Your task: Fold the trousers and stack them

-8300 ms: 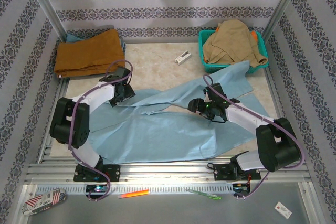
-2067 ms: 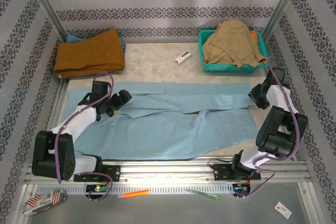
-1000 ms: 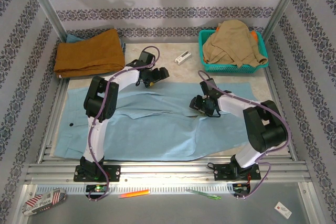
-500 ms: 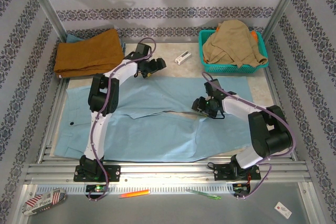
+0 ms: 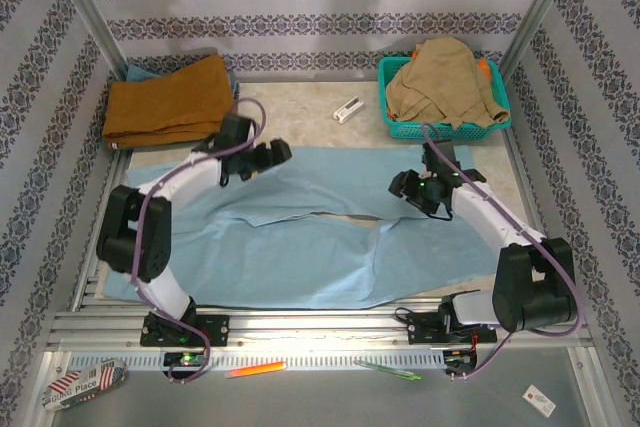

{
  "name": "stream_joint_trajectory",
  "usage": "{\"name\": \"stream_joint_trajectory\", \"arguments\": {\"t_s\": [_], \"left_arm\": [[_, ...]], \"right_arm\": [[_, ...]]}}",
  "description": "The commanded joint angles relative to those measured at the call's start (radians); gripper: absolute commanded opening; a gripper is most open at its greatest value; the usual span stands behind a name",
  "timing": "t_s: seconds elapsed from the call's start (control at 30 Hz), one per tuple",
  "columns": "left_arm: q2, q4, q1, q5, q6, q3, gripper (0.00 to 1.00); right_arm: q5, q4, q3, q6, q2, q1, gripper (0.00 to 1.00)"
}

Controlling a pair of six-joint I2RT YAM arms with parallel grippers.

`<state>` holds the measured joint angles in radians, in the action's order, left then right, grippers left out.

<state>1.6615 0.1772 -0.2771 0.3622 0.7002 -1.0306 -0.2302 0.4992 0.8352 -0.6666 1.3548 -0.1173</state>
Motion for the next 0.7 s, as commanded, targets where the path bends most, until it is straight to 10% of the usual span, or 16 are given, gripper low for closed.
{"name": "stream_joint_trajectory", "arguments": {"t_s": [0.0,0.4,0.67], "left_arm": [[0.008,-0.213,-0.010,-0.032,0.107,0.208,0.93],[0.237,-0.466,0.115,-0.033,0.207,0.210,0.91],[0.186,-0.535,0.132,0.095,0.225,0.228,0.91]], "right_arm": [[-0.018,0.032,-0.033,0.005,0.002,0.043,0.59],[-0.016,0.078,-0.106,0.019,-0.001,0.232,0.63],[-0.029,0.186,-0.124,-0.001,-0.142,0.180,0.64]]}}
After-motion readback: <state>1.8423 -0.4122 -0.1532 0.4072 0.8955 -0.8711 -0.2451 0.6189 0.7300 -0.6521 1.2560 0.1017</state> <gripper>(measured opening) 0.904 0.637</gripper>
